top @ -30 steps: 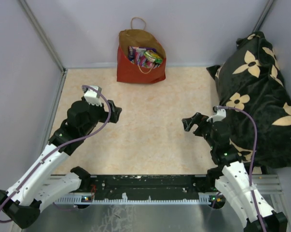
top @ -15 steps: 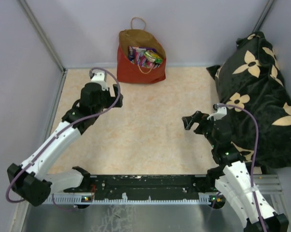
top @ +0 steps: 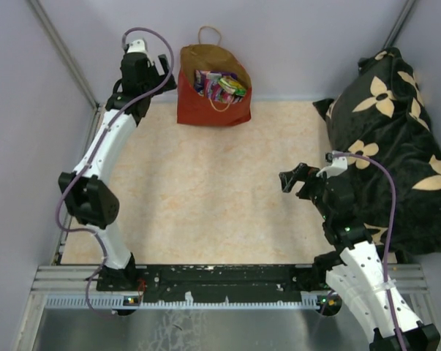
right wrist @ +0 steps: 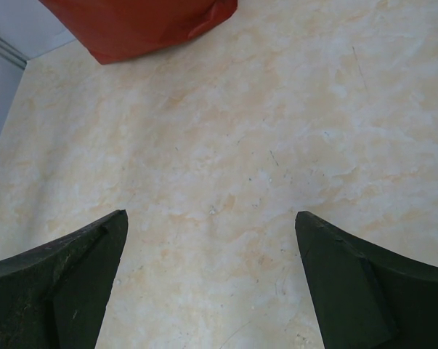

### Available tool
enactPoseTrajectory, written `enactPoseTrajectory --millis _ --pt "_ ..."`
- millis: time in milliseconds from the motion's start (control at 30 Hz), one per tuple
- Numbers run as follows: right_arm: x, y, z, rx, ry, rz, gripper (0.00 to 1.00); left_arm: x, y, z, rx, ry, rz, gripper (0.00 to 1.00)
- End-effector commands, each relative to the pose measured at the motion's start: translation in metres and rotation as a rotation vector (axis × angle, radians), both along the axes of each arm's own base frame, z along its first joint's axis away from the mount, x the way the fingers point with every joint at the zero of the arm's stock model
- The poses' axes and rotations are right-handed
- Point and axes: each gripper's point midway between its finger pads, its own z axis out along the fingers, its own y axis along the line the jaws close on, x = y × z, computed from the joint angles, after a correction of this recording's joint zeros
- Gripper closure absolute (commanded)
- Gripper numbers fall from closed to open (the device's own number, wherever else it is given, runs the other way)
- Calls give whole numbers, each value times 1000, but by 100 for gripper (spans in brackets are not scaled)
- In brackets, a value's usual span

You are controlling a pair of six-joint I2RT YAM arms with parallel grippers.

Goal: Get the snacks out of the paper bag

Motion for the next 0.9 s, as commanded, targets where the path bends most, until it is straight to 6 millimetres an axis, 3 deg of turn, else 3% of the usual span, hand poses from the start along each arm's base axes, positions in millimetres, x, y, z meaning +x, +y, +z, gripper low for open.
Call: enactPoseTrajectory --millis 0,200,333,500,700,767,867 --pt "3 -5 25 -18 -51 -20 1 56 -14 -4 41 -28 -28 2" --pt "-2 -4 16 -14 -21 -14 1 111 -19 -28 78 -83 25 2" --pt "-6 -3 9 -2 -10 -10 1 129 -42 -43 76 -131 -35 1" --pt "-8 -6 0 -11 16 -18 1 131 -69 -40 96 -194 -73 1" --pt "-8 -8 -7 -26 25 -27 1 98 -61 13 -22 -382 4 1" --pt "-7 -7 -8 -23 29 -25 1 95 -59 20 -28 -396 16 1" --pt "-6 -6 -9 -22 36 -22 1 108 -64 16 83 -358 47 1"
